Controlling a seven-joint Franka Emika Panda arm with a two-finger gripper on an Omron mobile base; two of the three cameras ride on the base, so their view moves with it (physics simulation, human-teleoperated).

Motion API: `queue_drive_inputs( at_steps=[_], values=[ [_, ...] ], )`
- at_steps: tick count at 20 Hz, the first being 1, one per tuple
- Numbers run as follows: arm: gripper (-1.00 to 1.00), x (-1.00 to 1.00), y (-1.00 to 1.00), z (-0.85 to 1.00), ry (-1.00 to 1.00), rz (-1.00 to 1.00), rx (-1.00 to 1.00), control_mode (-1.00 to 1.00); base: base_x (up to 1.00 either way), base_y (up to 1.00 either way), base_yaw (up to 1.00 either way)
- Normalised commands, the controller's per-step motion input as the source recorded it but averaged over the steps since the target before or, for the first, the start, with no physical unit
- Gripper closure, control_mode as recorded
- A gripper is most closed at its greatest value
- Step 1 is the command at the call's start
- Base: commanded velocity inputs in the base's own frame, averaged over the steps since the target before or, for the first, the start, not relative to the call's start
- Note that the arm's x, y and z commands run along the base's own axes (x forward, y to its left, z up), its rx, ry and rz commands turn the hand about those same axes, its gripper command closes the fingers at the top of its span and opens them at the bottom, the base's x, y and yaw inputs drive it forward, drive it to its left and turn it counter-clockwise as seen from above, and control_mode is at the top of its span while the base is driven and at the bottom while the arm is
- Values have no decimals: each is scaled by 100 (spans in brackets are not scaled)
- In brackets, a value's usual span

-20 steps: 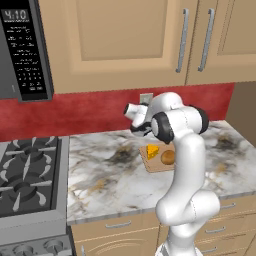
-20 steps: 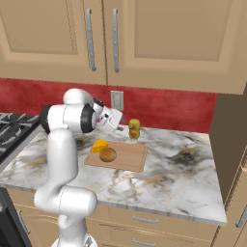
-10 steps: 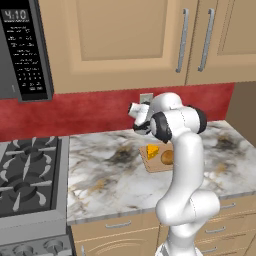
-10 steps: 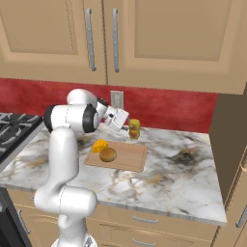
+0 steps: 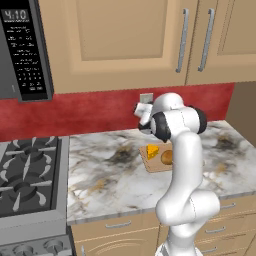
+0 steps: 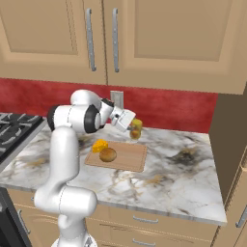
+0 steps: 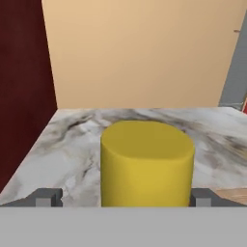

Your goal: Retrieve the reheated potato from the microwave, then place the potato, cheese, and condiment on the cutting board.

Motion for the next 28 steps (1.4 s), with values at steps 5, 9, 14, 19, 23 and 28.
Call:
queue_drive_inputs(
  at_steps=[5, 9, 14, 19, 23, 28],
  values=[
    [-100, 0, -24, 0, 0, -2, -3, -100, 0, 0, 0],
    [-100, -3, -9, 0, 0, 0, 0, -100, 0, 0, 0],
    [100, -12, 0, 1, 0, 0, 0, -100, 0, 0, 0],
    [100, -42, 0, 29, 0, 0, 0, -100, 0, 0, 0],
    [100, -64, 0, 50, -1, 0, 0, -100, 0, 0, 0],
    [100, -62, 0, 47, -2, 0, -1, -100, 0, 0, 0]
  ],
)
